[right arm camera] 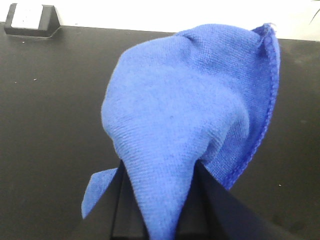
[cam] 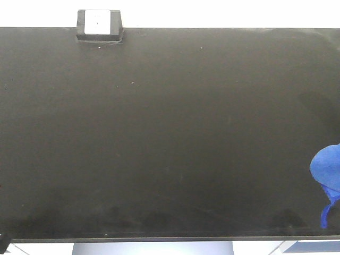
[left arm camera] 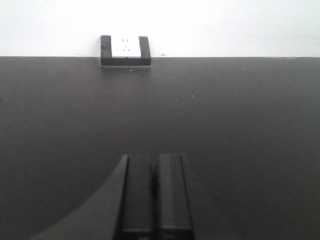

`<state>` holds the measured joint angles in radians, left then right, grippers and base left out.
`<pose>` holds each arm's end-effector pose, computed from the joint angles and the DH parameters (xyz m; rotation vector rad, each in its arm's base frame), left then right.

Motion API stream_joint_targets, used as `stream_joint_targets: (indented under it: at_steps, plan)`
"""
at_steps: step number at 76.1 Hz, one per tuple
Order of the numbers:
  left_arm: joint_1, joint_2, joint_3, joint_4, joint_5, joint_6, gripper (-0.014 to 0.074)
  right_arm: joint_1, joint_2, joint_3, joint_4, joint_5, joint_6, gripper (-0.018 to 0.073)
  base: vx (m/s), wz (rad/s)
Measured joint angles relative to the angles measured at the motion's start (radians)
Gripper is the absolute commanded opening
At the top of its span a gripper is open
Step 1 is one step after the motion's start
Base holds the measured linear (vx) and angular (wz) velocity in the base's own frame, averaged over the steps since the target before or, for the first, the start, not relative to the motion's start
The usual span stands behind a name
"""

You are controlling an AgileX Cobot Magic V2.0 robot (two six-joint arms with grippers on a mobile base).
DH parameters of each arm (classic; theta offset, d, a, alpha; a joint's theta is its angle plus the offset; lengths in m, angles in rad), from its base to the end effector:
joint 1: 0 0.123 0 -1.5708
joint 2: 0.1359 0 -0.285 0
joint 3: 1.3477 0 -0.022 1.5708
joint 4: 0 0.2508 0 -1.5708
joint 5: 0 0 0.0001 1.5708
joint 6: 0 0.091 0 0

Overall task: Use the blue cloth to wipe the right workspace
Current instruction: 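Position the base facing the long black counter, cloth held up, then lower the blue cloth onto the counter with the right gripper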

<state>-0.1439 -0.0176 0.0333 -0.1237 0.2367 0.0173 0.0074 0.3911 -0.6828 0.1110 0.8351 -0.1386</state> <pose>0.0544 -0.0106 0.1816 0.0569 1.7377 -0.2066 0.0600 0.0079 0.3398 -0.1241 2.0188 0.0474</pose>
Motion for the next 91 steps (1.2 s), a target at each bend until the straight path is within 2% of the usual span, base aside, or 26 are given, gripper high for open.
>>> stream_joint_targets:
  at_steps: [26,41,62,91]
  plan:
    - [0.000,0.000,0.000,0.000,0.000,0.000,-0.0006,0.000,0.045,0.000,0.058,-0.073,0.004,-0.0003,0.00,0.00]
    - [0.000,0.000,0.000,0.000,0.000,0.000,-0.0006,0.000,0.336,0.000,0.069,-0.069,-0.054,-0.0003,0.00,0.00]
    - [0.000,0.000,0.000,0.000,0.000,0.000,-0.0006,0.000,0.780,0.000,0.095,-0.227,-0.102,-0.0003,0.00,0.00]
    - [0.000,0.000,0.000,0.000,0.000,0.000,-0.0006,0.000,1.094,0.000,0.107,-0.399,-0.153,-0.0003,0.00,0.00]
